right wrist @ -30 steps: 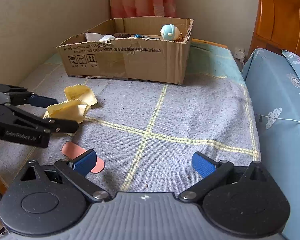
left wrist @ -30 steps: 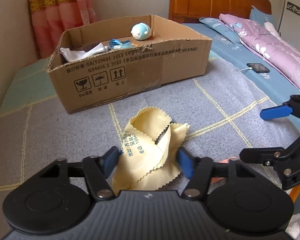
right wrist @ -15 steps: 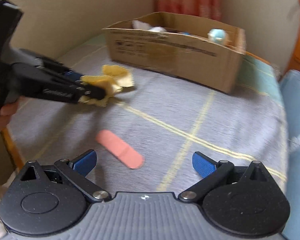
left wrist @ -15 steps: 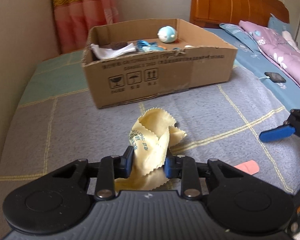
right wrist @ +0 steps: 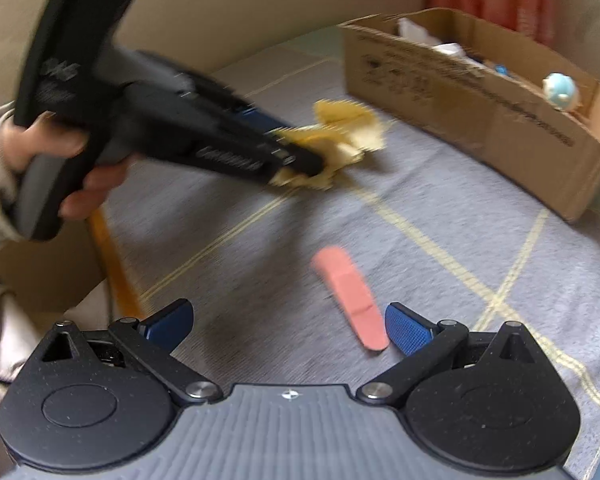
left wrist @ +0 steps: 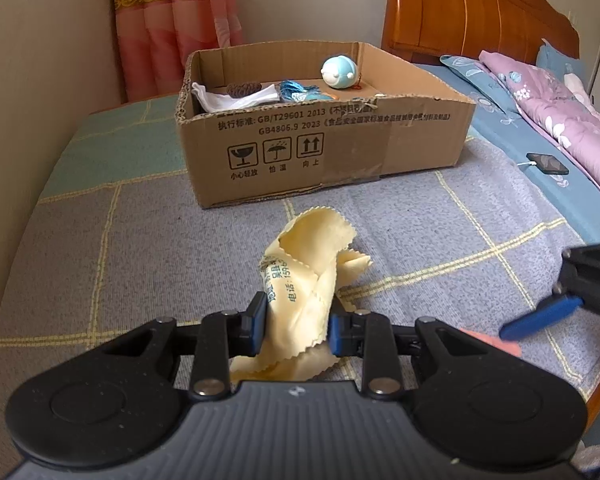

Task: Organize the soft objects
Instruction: 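Close the left tool on the yellow cloth while the right tool grasps the pink strip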

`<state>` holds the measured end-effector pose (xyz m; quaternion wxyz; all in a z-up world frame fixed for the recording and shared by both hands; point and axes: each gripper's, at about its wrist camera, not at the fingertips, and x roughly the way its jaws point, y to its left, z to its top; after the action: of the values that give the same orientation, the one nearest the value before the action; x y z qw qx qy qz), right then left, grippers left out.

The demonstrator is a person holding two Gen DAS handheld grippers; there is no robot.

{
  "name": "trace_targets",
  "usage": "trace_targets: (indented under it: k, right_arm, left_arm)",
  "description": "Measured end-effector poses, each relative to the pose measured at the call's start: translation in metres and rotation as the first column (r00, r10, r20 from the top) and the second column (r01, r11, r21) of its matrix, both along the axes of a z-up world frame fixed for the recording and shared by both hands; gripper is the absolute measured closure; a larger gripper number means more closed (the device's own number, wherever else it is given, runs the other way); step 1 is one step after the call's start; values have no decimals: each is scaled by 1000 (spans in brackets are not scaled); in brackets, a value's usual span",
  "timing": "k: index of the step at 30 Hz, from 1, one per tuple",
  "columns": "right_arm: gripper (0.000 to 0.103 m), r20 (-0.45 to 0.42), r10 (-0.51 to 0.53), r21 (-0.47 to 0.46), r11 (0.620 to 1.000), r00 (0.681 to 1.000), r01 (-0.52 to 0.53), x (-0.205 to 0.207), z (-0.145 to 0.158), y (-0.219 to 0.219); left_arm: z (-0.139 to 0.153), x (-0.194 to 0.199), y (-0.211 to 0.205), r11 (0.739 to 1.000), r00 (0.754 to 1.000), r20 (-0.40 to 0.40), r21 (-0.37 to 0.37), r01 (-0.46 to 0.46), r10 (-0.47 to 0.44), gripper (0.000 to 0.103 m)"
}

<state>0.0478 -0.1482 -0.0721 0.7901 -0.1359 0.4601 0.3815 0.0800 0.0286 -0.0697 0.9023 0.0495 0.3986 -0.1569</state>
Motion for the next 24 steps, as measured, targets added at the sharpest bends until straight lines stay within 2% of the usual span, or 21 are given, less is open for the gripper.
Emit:
trace_targets:
  k: [3,6,8,10,12,16,20,24]
  right_arm:
    - [0,-34,22,16,1000,999,-21,-4,1,0]
    - [0,4,-18,-12,1000,1000,18,-2,1,1]
    - [8,27,-44,-17,999,999,45,0,2,-1]
    - [23,33,-71,-7,997,997,71,4,5,-3]
    - [29,48,-83,-3,997,995,83,4,8,-5]
    - [51,70,-102,-20,994,992,104,6,9,-4]
    - [60,103,-113,-39,992,988,117,7,7,-3]
    - [79,141,-115,-62,990,983,125,4,7,-1]
  left_arm:
    - [0,0,1,1000,1000,1,-5,0,0,74]
    - [0,-1,1,1000,1000,2,-10,1,-1,74]
    - [0,-2,2,1000,1000,1,-14,1,-1,74]
    - [-1,-2,3,1000,1000,1,-16,1,-1,74]
    - [-1,-2,3,1000,1000,1,-17,1,-1,74]
    - [-1,-1,3,1000,1000,1,-18,0,0,74]
    - [-1,-1,3,1000,1000,1,-17,0,0,74]
    - [-1,-2,2,1000,1000,1,-14,0,0,74]
